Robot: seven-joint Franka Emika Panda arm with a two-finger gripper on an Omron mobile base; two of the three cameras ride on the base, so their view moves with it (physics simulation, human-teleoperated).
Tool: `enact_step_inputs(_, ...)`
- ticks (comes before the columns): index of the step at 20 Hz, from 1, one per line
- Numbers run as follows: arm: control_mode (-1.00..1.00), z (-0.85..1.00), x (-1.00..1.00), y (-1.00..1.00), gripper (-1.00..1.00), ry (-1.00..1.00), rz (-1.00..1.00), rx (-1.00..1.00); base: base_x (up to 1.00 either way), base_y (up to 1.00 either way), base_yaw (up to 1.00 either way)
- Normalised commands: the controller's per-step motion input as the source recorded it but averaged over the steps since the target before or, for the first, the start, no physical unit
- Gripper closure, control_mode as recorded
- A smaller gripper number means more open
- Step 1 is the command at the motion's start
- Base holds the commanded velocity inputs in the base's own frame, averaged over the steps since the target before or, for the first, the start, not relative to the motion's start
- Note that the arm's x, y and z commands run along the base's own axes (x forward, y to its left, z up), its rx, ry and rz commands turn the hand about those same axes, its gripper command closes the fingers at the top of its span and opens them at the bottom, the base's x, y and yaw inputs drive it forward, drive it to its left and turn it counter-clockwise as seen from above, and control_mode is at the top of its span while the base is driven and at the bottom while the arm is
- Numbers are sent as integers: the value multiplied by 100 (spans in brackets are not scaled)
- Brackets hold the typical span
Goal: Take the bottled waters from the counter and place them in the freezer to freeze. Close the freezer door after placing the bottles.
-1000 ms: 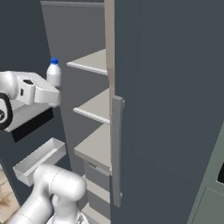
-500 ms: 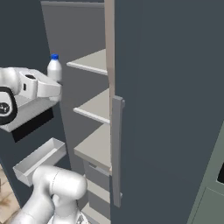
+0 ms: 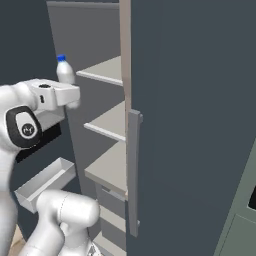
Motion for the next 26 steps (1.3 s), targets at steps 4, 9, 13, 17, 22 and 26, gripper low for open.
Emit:
enact_step_inputs(4, -100, 22, 2, 5, 100, -5, 0, -2, 0, 0, 0)
enact_step_inputs(9, -100, 11, 6, 5, 100, -1, 0, -1, 0, 0, 0)
enact_step_inputs(13, -100, 16, 12, 0, 100, -3, -3, 11, 0, 0, 0)
enact_step_inputs(17, -100, 8, 14, 0, 100, 0, -5, 16, 0, 0, 0)
enact_step_inputs(22, -100, 0, 12, 1, 100, 0, -2, 14, 0, 0, 0)
enact_step_inputs(26, -100, 0, 10, 16, 100, 0, 0, -2, 0, 0, 0)
